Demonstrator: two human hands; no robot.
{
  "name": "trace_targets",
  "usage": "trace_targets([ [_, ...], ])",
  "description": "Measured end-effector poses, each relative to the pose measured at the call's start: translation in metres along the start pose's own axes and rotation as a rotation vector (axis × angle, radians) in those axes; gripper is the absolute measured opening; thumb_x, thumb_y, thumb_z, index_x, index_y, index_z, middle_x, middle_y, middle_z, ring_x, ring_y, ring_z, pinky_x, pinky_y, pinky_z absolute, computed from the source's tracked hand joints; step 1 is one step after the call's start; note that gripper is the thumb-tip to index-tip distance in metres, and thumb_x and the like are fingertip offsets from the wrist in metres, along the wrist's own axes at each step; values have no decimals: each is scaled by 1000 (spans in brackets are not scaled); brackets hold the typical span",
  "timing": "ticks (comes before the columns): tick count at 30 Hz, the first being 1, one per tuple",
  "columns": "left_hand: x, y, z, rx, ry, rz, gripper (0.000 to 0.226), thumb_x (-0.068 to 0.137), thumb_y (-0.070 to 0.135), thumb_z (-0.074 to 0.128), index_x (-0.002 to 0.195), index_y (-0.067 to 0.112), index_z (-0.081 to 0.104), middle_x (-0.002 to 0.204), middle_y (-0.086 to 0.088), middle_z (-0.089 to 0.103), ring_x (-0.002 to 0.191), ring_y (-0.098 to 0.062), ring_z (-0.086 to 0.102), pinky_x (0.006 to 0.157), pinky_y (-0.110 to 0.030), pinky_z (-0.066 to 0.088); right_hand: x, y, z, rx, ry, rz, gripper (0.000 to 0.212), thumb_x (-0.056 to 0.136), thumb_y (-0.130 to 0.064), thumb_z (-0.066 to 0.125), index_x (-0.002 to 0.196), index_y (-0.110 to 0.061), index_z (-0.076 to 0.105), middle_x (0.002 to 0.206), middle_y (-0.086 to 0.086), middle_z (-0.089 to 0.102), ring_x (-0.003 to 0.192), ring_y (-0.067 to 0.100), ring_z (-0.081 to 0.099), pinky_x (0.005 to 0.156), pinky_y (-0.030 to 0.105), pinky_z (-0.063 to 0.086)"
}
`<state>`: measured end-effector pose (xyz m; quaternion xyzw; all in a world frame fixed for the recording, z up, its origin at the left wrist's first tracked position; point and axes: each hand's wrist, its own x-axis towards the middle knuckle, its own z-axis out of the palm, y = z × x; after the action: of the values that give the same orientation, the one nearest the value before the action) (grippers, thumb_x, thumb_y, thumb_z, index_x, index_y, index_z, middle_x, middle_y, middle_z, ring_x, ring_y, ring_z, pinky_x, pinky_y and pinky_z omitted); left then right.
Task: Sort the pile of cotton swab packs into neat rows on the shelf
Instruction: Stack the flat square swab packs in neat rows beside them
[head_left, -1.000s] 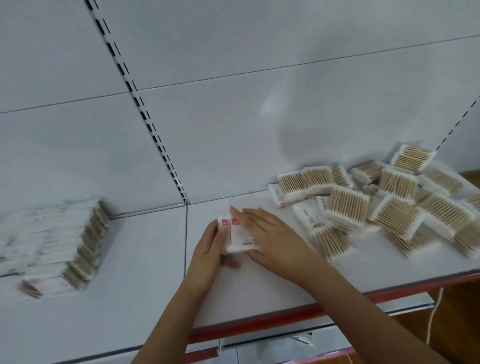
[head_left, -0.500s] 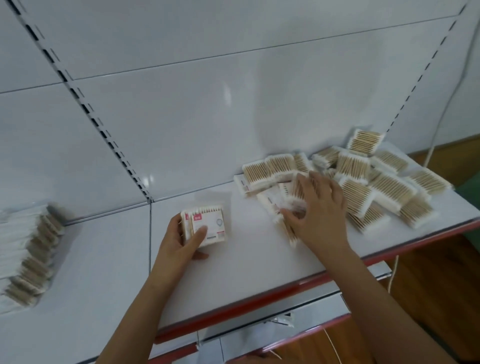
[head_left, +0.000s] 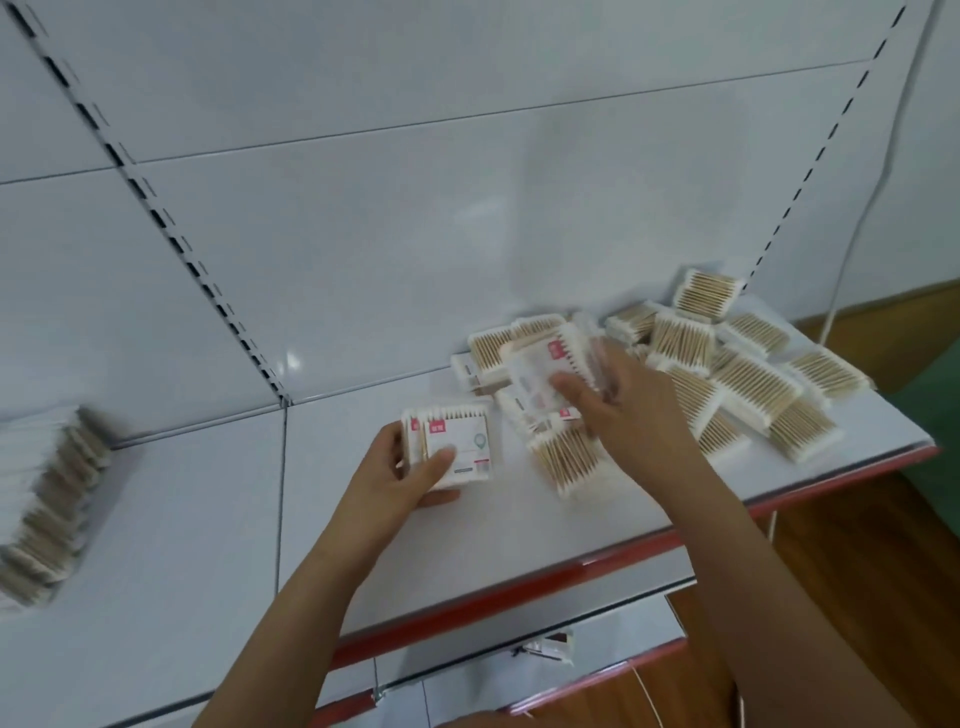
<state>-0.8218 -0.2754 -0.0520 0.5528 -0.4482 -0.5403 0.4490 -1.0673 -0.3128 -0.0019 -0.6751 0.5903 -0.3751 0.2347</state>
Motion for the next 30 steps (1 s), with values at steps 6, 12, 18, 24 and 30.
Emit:
trace_targets([
  [6,-6,7,-6,-25,16,-39,41,93,26,69,131,20,54,123,-2,68,103,-18,72,79,-35,62,-3,-27,25,205,-208,-10,19,88,-43,70,90,-30,56,62,-7,65,52,4,60,57,17,48],
  [12,-12,10,-19,-129,44,-98,29,98,14,61,126,19,56,116,-2,71,102,-17,72,75,-30,60,-2,-33,41,351,-407,3,21,97,-42,54,100,-31,71,76,-9,69,63,5,60,63,14,46],
  [18,-13,12,-29,-219,71,-169,27,105,24,48,127,15,59,118,-8,72,101,-22,72,72,-34,59,4,-37,47,358,-476,1,19,100,-37,54,99,-31,72,66,-10,63,58,4,53,60,13,44],
  [24,-20,17,-32,-96,-3,-106,55,85,52,60,131,23,51,115,1,73,102,-17,72,76,-33,60,9,-45,63,379,-402,30,17,86,-33,75,91,-19,67,81,-2,72,60,5,61,58,19,49],
  [30,-30,16,-47,27,95,-28,57,79,41,77,129,31,51,119,7,70,103,-10,71,85,-30,60,-1,-57,97,463,-341,104,29,84,-38,75,106,-26,61,104,-8,66,69,12,66,63,23,52],
])
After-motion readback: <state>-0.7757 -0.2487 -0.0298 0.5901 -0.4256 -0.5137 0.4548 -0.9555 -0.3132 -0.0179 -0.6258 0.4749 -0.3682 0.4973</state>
